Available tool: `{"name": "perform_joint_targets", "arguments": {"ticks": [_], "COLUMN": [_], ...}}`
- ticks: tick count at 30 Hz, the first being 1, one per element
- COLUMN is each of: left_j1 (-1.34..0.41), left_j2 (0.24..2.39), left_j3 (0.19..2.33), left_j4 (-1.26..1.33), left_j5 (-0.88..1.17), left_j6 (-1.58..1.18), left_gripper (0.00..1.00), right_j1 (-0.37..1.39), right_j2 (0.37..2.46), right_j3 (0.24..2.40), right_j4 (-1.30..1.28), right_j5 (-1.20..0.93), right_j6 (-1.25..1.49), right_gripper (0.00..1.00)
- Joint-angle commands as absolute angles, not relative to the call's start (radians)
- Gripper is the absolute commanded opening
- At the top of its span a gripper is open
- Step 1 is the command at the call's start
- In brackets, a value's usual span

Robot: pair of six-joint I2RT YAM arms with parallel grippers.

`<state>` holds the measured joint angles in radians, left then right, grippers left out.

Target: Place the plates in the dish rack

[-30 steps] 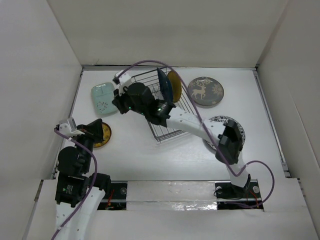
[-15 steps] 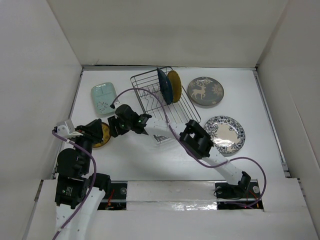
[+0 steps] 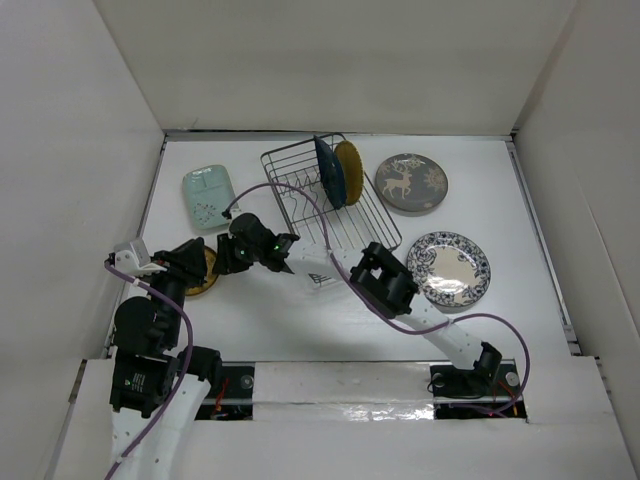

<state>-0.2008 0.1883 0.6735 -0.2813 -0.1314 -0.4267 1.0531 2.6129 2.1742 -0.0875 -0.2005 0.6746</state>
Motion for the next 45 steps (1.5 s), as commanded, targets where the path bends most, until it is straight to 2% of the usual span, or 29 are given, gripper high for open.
{"name": "perform_joint_targets", "arguments": {"ticks": [1, 2, 3, 6, 11, 17, 23, 24, 30, 33, 45], "left_j1": [-0.198, -0.198, -0.198, -0.198, -0.198, -0.198, -0.198, -0.198, -0.198, -0.198, -0.198], "left_j2": [0.192, 0.192, 0.187, 0.184, 0.173, 0.147, 0.140, 0.137, 0.127, 0.124, 0.081], "left_j3": [0.678, 0.678, 0.677, 0.678, 0.681, 0.683, 0.678, 0.677, 0.675, 0.675, 0.672], "left_j4": [-0.241, -0.241, -0.241, -0.241, -0.245, -0.247, -0.245, -0.242, -0.239, -0.239, -0.233], "left_j5": [-0.121, -0.123, -0.123, -0.124, -0.140, -0.161, -0.147, -0.144, -0.132, -0.127, -0.110], "left_j6": [-0.423, -0.423, -0.423, -0.425, -0.422, -0.423, -0.426, -0.425, -0.422, -0.423, -0.420], "left_gripper": [0.18, 0.18, 0.18, 0.18, 0.19, 0.21, 0.23, 0.23, 0.25, 0.25, 0.26], "right_j1": [1.048, 1.048, 1.048, 1.048, 1.048, 1.057, 0.958, 0.944, 0.855, 0.844, 0.873], "right_j2": [2.638, 2.637, 2.631, 2.562, 2.346, 2.088, 1.881, 1.846, 1.802, 1.813, 1.910], "right_j3": [2.191, 2.184, 2.171, 2.039, 1.831, 1.669, 1.563, 1.549, 1.614, 1.653, 1.717], "right_j4": [-0.011, -0.011, 0.033, 0.138, 0.268, 0.307, 0.229, 0.200, 0.054, 0.044, 0.184], "right_j5": [-0.210, -0.210, -0.204, -0.189, -0.153, -0.005, 0.262, 0.367, 0.800, 0.934, 1.181], "right_j6": [0.756, 0.756, 0.770, 0.801, 0.755, 0.614, 0.450, 0.395, 0.140, 0.017, -0.383], "right_gripper": [0.25, 0.25, 0.14, 0.00, 0.00, 0.00, 0.00, 0.00, 0.00, 0.00, 0.00]}}
